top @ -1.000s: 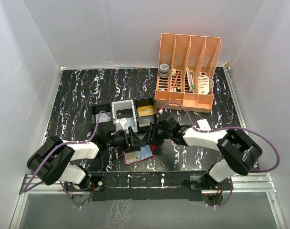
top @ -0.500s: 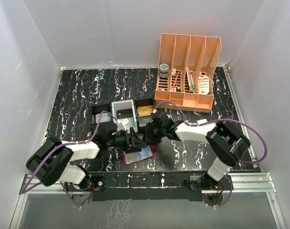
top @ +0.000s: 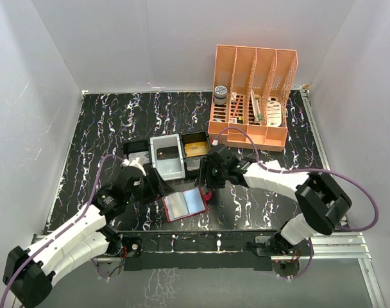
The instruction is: Take the credit cards out of the card holder
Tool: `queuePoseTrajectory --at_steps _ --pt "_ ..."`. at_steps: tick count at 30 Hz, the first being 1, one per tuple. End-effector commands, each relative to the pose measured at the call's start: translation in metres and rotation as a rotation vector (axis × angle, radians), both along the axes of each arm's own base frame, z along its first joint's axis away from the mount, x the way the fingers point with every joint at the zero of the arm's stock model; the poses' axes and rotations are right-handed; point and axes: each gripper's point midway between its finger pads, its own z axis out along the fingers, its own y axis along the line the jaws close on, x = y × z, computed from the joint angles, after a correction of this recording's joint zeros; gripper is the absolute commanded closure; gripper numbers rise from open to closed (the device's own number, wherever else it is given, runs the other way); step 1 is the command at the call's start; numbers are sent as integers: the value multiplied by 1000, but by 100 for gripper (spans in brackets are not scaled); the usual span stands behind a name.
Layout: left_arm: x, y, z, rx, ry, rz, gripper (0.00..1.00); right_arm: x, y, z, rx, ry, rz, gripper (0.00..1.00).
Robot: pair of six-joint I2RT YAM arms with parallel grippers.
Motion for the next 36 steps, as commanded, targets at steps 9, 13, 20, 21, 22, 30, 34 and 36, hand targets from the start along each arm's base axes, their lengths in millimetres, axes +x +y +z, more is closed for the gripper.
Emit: queuePoseTrajectory --at_steps 9,13,20,21,22,30,34,36 --pt "-19 93 -26 304 129 365 16 -2 63 54 21 -222 157 37" --pt "-19 95 -25 311 129 376 9 -11 81 44 -72 -245 200 33" --pt "-17 91 -22 288 123 371 7 -24 96 16 -214 -229 260 31" --pt "-18 91 -23 288 124 369 7 -25 98 12 -222 -225 269 31" --pt "-18 90 -22 285 123 368 7 -27 100 10 -227 -221 281 31" --pt "-17 88 -21 271 118 364 6 -34 103 -16 -317 -189 322 31" --pt "-16 86 -21 267 118 354 6 -33 97 -27 -391 -181 306 31" --pt "-16 85 -22 267 122 350 6 -32 94 -30 -418 -184 300 31"
